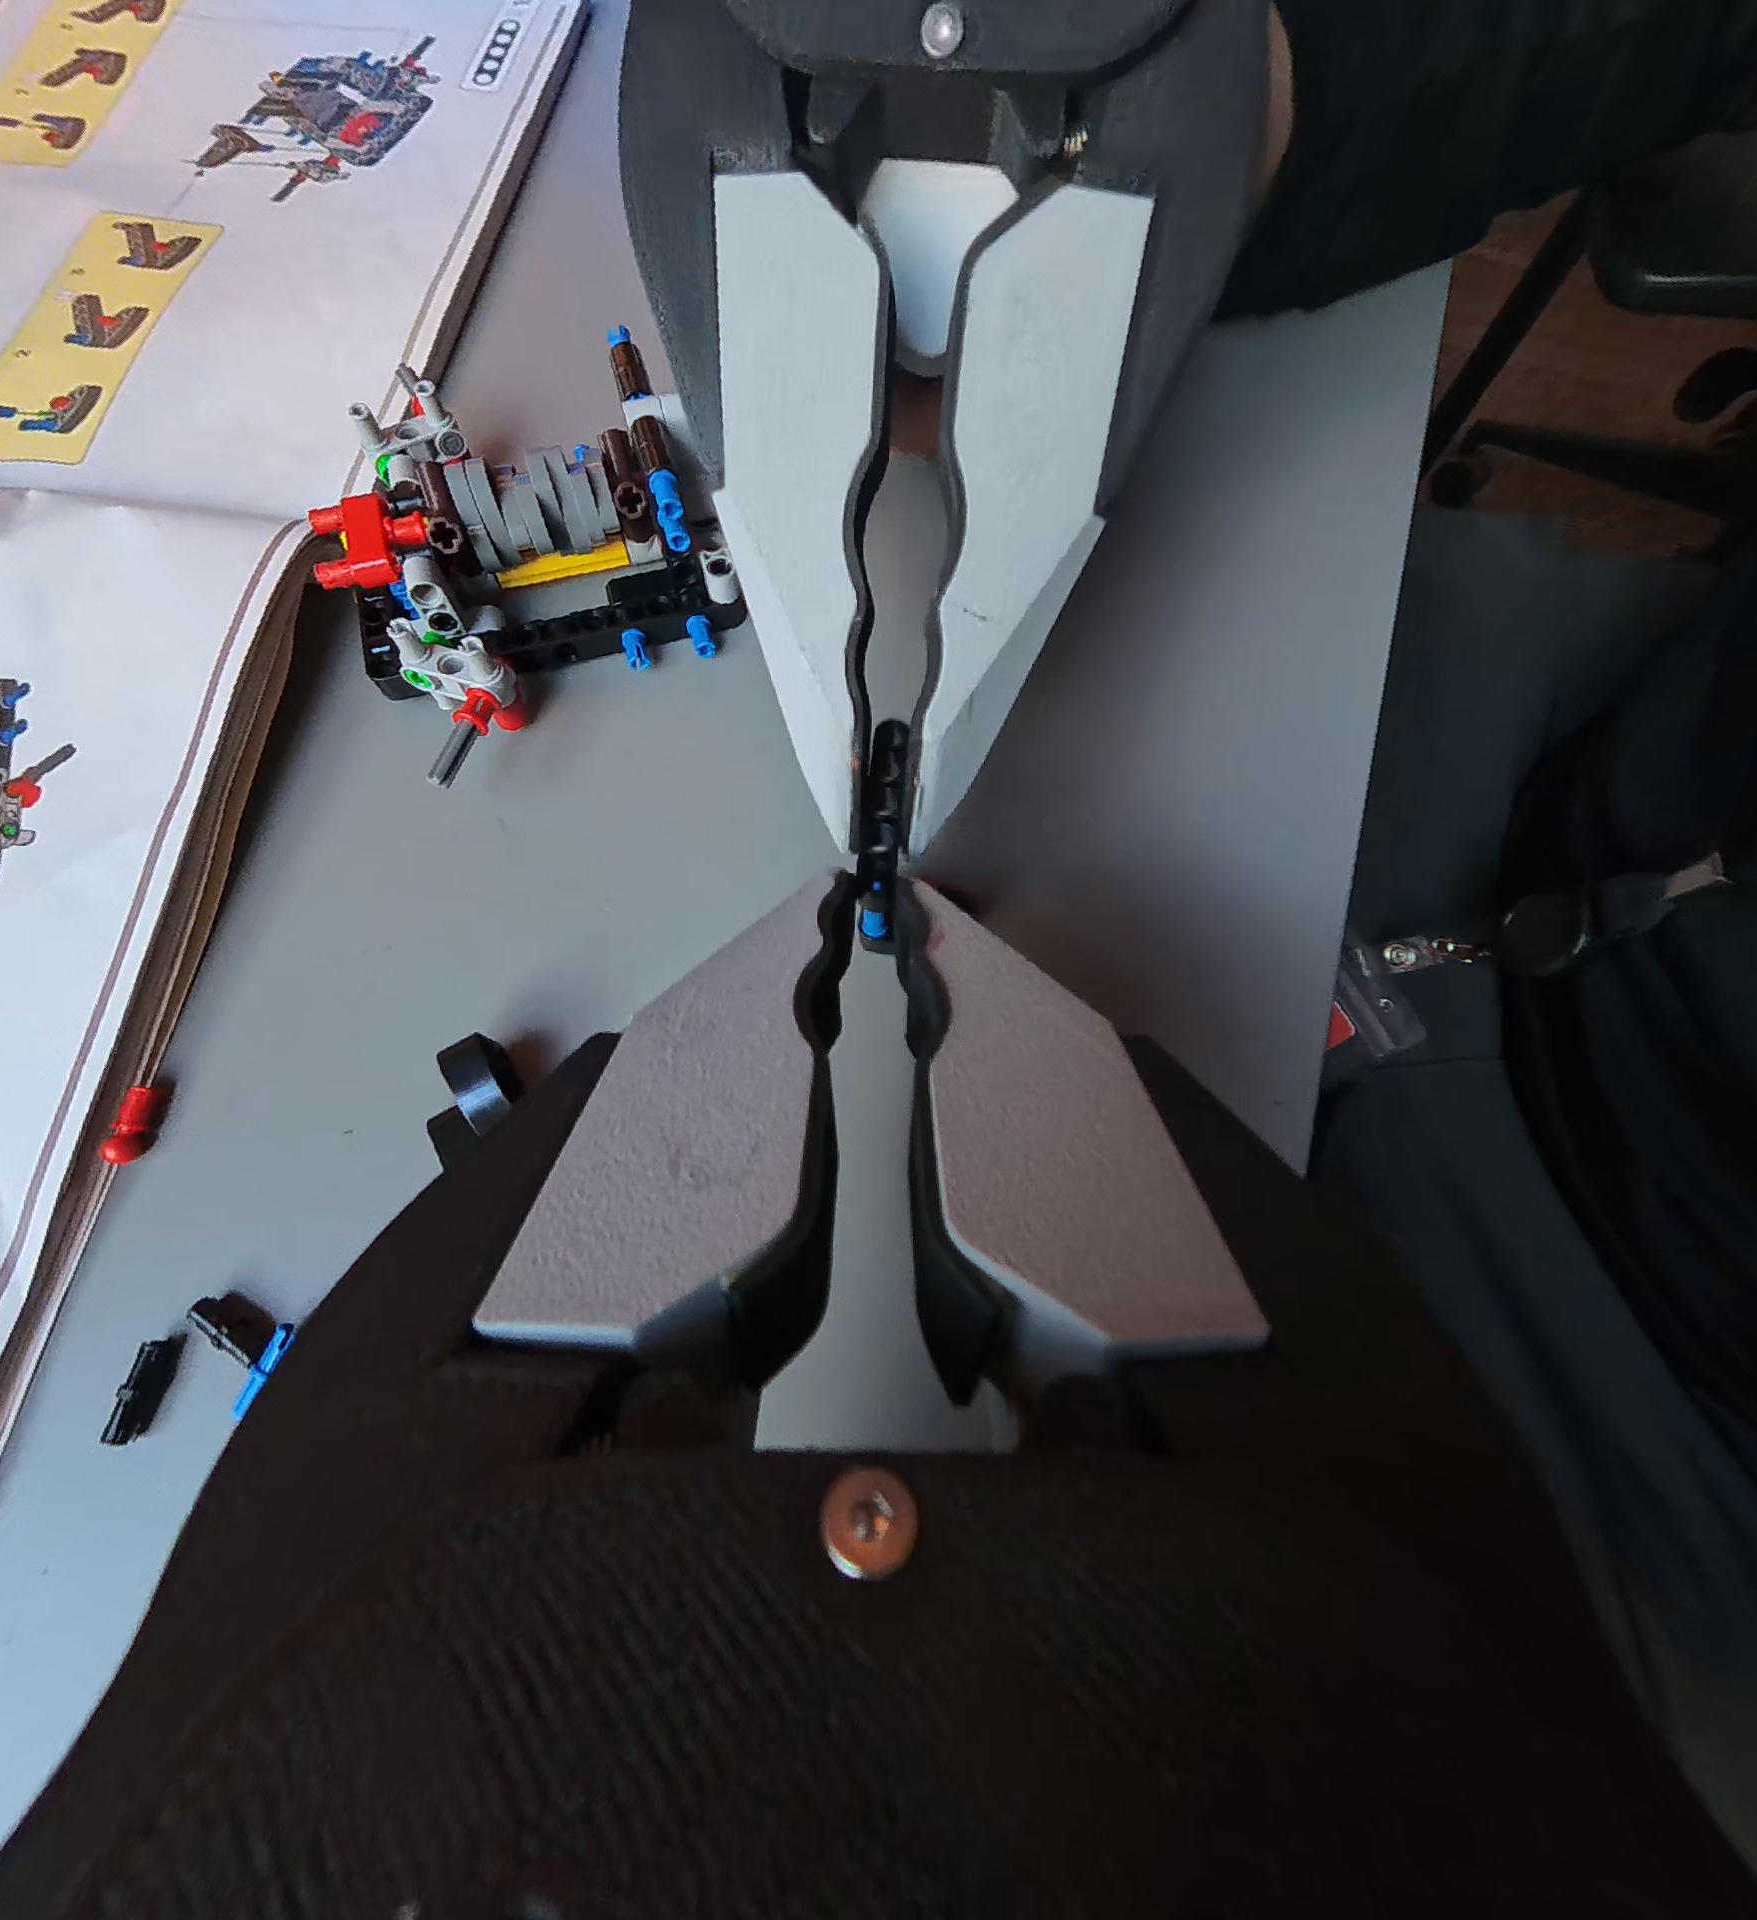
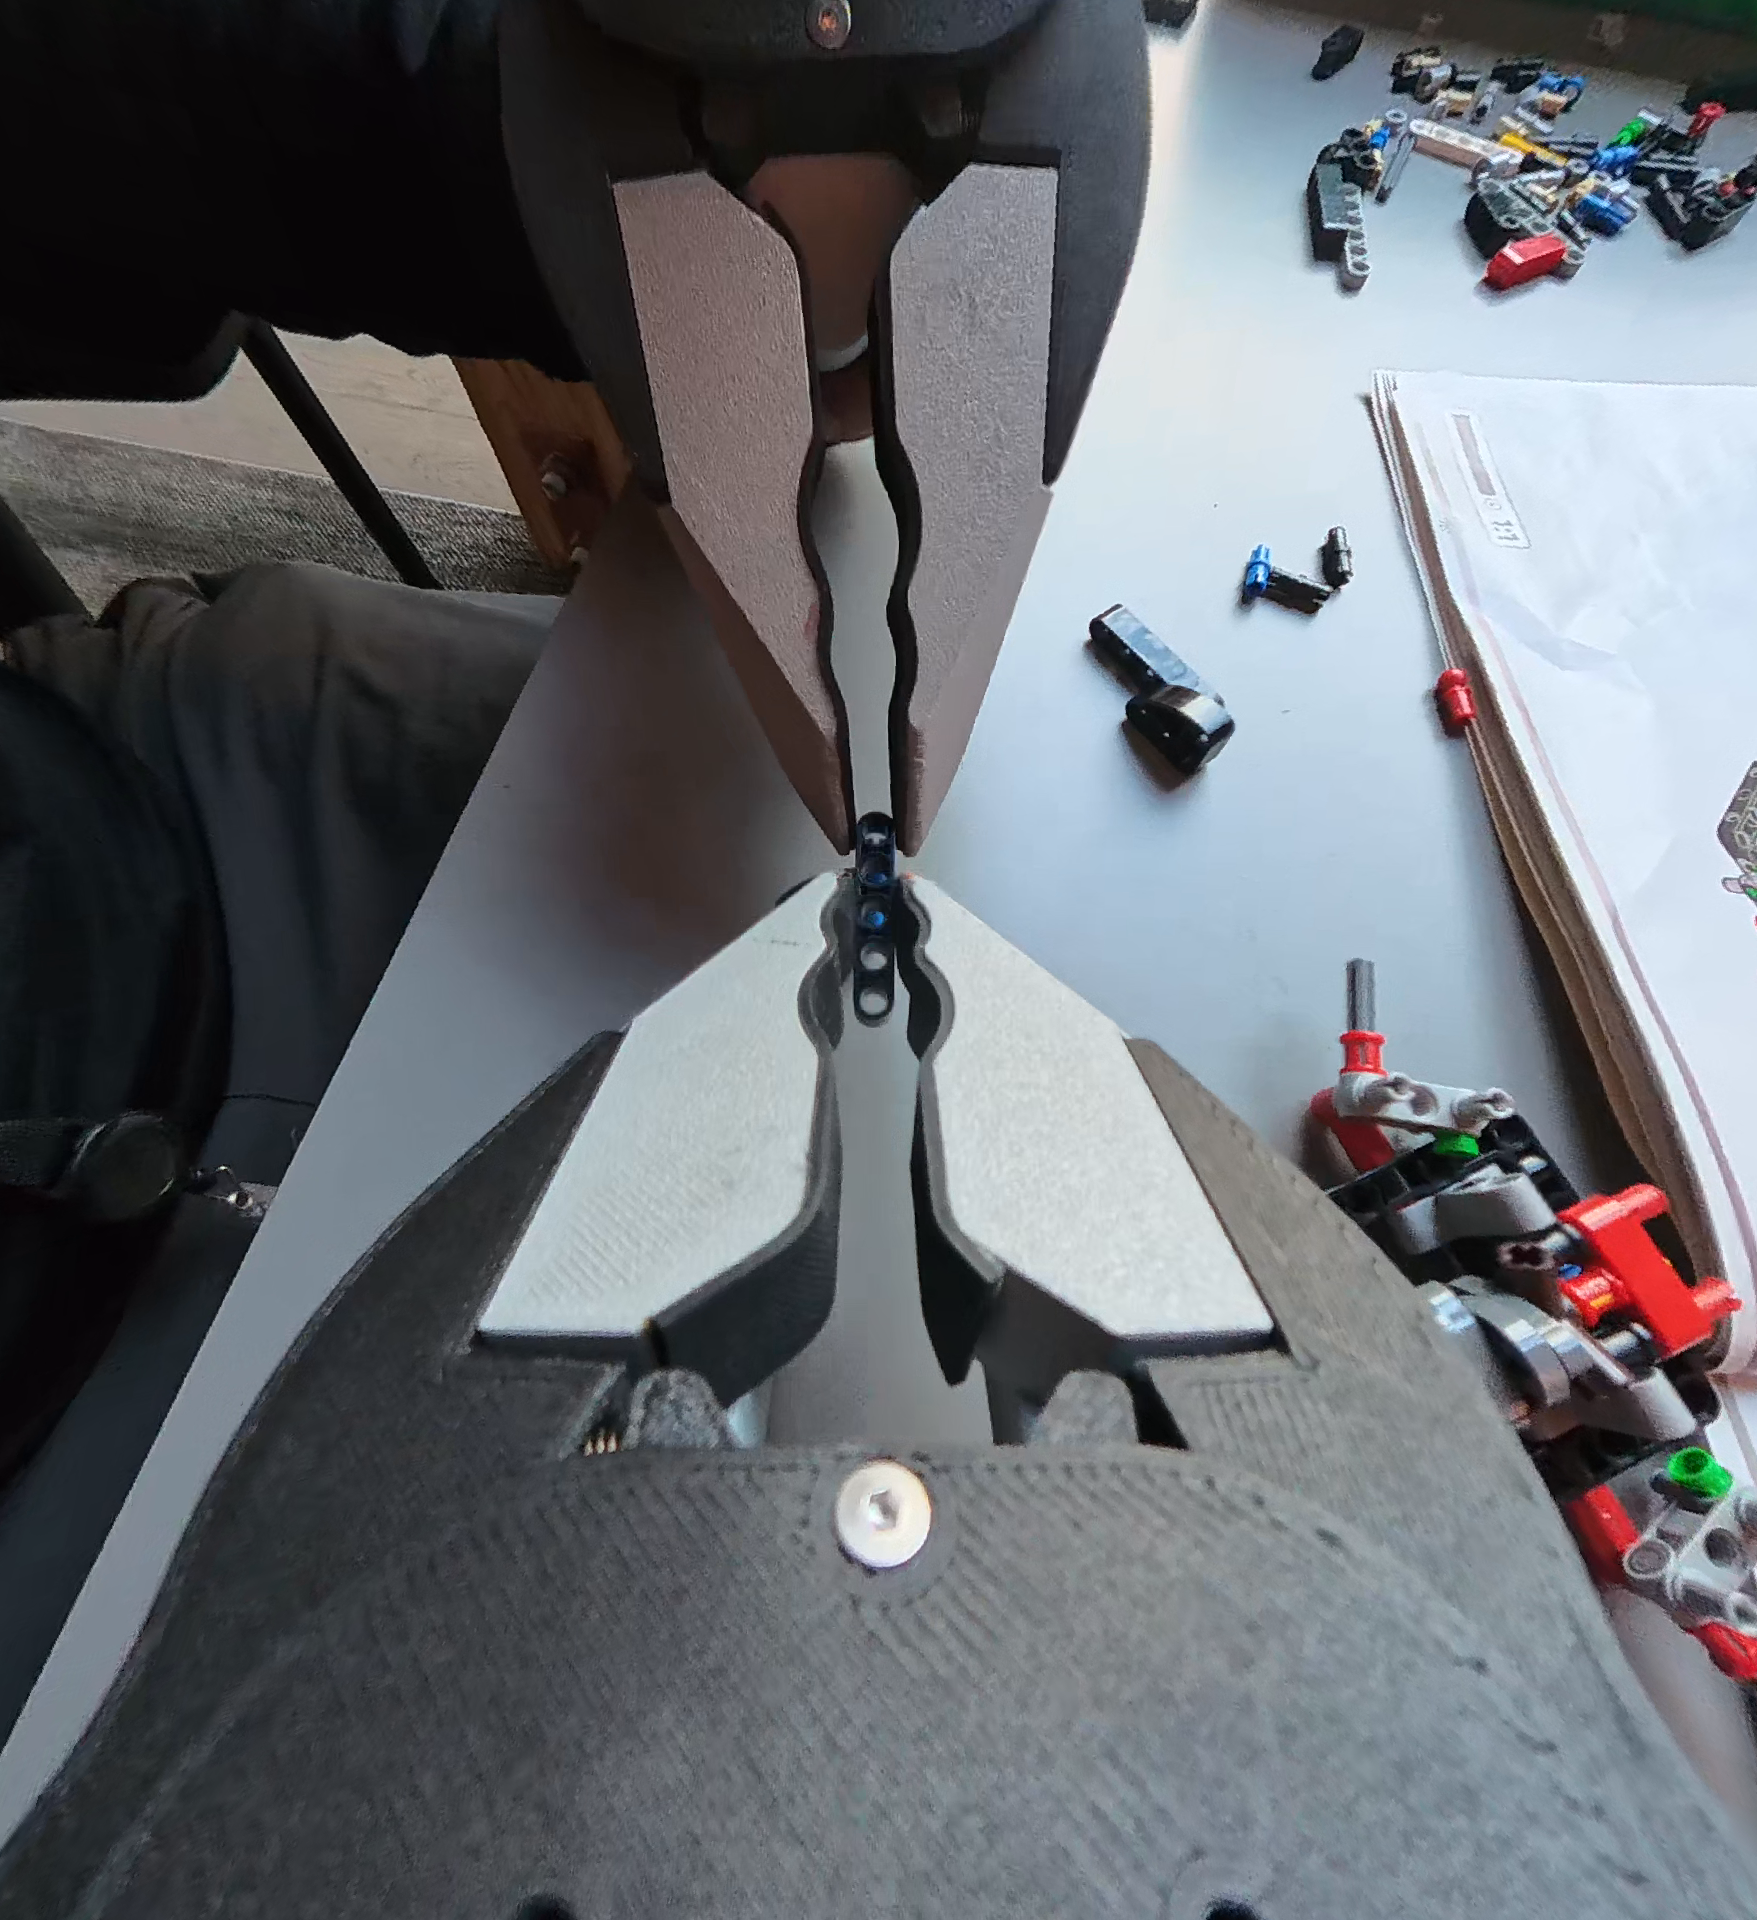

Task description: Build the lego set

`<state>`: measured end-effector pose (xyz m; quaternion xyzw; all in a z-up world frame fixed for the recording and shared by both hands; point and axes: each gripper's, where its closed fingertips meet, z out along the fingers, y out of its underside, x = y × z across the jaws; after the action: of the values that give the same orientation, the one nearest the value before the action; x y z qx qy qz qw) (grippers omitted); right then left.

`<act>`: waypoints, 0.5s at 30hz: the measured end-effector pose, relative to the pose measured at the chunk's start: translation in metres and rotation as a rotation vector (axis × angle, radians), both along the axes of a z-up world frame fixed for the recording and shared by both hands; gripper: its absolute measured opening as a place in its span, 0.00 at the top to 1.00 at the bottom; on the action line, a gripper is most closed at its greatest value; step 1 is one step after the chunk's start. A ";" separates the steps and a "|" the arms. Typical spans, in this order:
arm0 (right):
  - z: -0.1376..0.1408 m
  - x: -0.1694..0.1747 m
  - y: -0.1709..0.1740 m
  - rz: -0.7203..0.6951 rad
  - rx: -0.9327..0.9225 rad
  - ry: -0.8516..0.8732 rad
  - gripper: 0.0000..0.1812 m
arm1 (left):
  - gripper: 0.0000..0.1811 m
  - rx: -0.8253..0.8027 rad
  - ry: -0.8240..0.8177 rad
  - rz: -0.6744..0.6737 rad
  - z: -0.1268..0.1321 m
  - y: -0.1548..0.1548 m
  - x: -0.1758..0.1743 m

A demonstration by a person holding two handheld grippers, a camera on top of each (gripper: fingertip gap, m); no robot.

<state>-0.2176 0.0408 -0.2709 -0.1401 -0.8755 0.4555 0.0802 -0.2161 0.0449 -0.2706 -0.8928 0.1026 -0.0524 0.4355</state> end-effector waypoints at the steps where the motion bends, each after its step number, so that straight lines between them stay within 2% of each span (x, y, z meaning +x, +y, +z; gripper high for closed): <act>1: -0.001 -0.001 0.000 -0.003 0.009 0.009 0.97 | 0.97 0.003 0.011 0.001 0.000 0.000 0.000; 10: 0.002 -0.003 -0.006 0.007 0.013 0.014 0.97 | 0.97 0.008 0.015 0.003 0.001 -0.003 -0.003; 15: 0.002 0.001 -0.003 0.005 0.062 0.022 0.97 | 0.95 0.002 -0.066 -0.017 0.000 -0.003 0.003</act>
<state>-0.2166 0.0373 -0.2684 -0.1302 -0.8887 0.4298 0.0928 -0.2129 0.0420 -0.2705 -0.8892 0.0961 -0.0853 0.4390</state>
